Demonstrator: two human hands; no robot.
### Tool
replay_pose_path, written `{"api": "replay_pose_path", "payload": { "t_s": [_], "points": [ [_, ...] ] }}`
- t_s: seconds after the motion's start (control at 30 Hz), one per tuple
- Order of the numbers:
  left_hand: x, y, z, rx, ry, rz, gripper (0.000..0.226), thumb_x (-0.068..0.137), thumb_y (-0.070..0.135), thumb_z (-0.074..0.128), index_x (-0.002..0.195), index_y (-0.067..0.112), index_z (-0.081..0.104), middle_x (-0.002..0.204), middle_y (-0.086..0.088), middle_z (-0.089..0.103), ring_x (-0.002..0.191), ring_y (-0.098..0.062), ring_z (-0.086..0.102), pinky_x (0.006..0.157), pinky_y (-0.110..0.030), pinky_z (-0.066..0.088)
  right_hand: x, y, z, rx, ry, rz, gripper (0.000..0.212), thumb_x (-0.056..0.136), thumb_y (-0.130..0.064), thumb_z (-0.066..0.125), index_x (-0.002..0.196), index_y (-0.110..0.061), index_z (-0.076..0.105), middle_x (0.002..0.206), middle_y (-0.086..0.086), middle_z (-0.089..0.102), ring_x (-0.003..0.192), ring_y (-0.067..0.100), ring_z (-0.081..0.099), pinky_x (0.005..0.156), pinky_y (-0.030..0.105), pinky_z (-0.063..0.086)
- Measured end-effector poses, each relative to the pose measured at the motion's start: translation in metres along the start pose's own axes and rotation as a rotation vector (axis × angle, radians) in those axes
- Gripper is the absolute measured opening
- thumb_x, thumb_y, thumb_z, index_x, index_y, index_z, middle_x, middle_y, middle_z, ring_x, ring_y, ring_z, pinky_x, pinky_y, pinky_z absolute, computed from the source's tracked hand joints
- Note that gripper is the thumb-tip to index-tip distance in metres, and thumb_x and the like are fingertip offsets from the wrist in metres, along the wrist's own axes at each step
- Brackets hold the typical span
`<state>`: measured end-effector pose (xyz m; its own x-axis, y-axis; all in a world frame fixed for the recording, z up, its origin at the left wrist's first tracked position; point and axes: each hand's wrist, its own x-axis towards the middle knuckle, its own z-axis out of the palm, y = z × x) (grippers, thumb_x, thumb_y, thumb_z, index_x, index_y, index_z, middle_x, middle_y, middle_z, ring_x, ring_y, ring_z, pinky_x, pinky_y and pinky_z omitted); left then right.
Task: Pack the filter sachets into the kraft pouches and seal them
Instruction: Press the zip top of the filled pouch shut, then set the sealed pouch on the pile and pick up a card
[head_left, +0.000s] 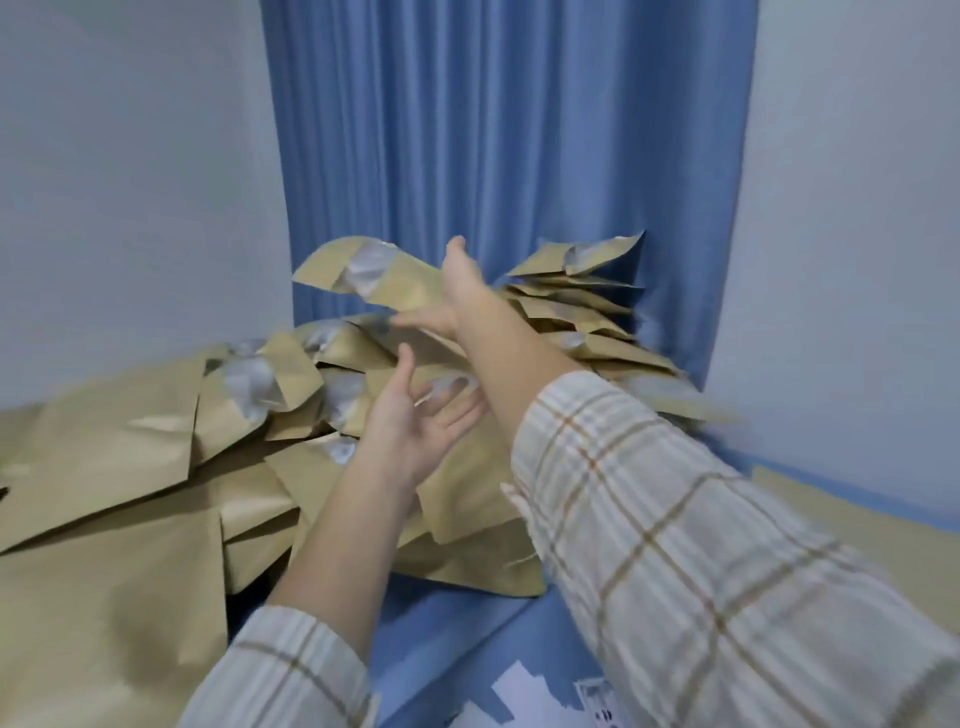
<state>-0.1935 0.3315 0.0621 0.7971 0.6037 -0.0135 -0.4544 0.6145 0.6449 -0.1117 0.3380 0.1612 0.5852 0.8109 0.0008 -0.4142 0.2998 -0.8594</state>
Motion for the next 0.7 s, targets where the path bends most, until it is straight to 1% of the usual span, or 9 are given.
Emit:
{"api": "replay_pose_path", "payload": {
  "t_s": [0.17,0.23,0.3,0.37,0.43,0.47,0.57,0.63,0.7],
  "points": [
    [-0.001,-0.010,0.000,-0.033,-0.034,0.007,0.048,0.099,0.039,0.043,0.131,0.003,0.050,0.123,-0.014,0.060,0.090,-0.026,0.065,0.064,-0.038,0.055,-0.004,0.038,-0.009,-0.071,0.023,0.030,0.069,0.092,-0.060,0.034,0.146,-0.019,0.021,0.154,0.007,0.017,0.122,0.048,0.044,0.080,0.051,0.050],
    [-0.006,-0.017,0.005,-0.088,-0.019,0.010,0.039,0.102,0.033,0.038,0.106,0.008,0.067,0.096,-0.007,0.070,0.078,-0.020,0.067,0.061,-0.034,0.056,-0.011,0.043,-0.016,-0.136,0.062,0.032,0.066,0.092,-0.058,0.036,0.143,-0.016,0.029,0.147,0.016,0.028,0.114,0.043,0.052,0.080,0.045,0.053],
    [-0.013,-0.027,0.011,-0.157,-0.030,0.017,0.041,0.104,0.029,0.034,0.080,0.016,0.065,0.070,0.016,0.065,0.058,-0.011,0.065,0.049,-0.025,0.054,-0.022,0.044,-0.028,-0.146,0.072,0.055,0.064,0.092,-0.057,0.039,0.141,-0.015,0.033,0.138,0.022,0.037,0.113,0.038,0.053,0.085,0.044,0.052],
    [-0.017,-0.042,0.016,-0.153,-0.022,0.011,0.031,0.104,0.027,0.034,0.085,0.022,0.058,0.091,0.023,0.054,0.075,0.003,0.067,0.048,-0.023,0.052,-0.035,0.043,-0.046,-0.159,0.091,0.065,0.063,0.092,-0.054,0.043,0.139,-0.014,0.035,0.132,0.022,0.042,0.113,0.034,0.054,0.085,0.041,0.052],
    [-0.019,-0.062,0.022,-0.101,-0.019,-0.041,0.022,0.103,0.026,0.037,0.109,0.024,0.058,0.120,0.011,0.056,0.105,-0.003,0.060,0.050,-0.024,0.054,-0.049,0.042,-0.070,-0.186,0.137,0.039,0.059,0.093,-0.050,0.045,0.137,-0.011,0.038,0.122,0.019,0.047,0.106,0.031,0.058,0.083,0.039,0.053],
    [-0.020,-0.075,0.024,-0.074,-0.019,-0.071,0.024,0.103,0.026,0.037,0.112,0.018,0.058,0.123,0.006,0.057,0.102,-0.005,0.060,0.051,-0.026,0.054,-0.058,0.040,-0.083,-0.207,0.166,0.020,0.057,0.093,-0.048,0.045,0.135,-0.010,0.040,0.118,0.018,0.049,0.098,0.029,0.060,0.083,0.038,0.054],
    [-0.029,-0.120,0.039,-0.005,-0.053,-0.158,0.025,0.103,0.026,0.037,0.096,0.017,0.059,0.085,-0.003,0.070,0.084,-0.015,0.063,0.068,-0.034,0.053,-0.084,0.033,-0.134,-0.282,0.261,-0.010,0.051,0.094,-0.046,0.045,0.128,-0.008,0.045,0.120,0.017,0.051,0.083,0.023,0.060,0.084,0.036,0.055],
    [-0.038,-0.152,0.053,0.003,-0.079,-0.219,0.023,0.103,0.025,0.036,0.109,0.017,0.058,0.068,0.001,0.068,0.085,-0.021,0.067,0.079,-0.037,0.050,-0.101,0.028,-0.173,-0.341,0.324,-0.014,0.046,0.095,-0.043,0.044,0.124,-0.007,0.046,0.117,0.015,0.053,0.087,0.025,0.063,0.088,0.039,0.053],
    [-0.044,-0.187,0.066,0.019,-0.114,-0.284,0.021,0.103,0.022,0.036,0.099,0.021,0.056,0.058,0.002,0.065,0.066,-0.016,0.070,0.068,-0.034,0.056,-0.119,0.023,-0.212,-0.422,0.398,-0.021,0.043,0.095,-0.043,0.044,0.116,-0.006,0.049,0.102,0.012,0.055,0.088,0.027,0.064,0.092,0.043,0.051]
  ]
}}
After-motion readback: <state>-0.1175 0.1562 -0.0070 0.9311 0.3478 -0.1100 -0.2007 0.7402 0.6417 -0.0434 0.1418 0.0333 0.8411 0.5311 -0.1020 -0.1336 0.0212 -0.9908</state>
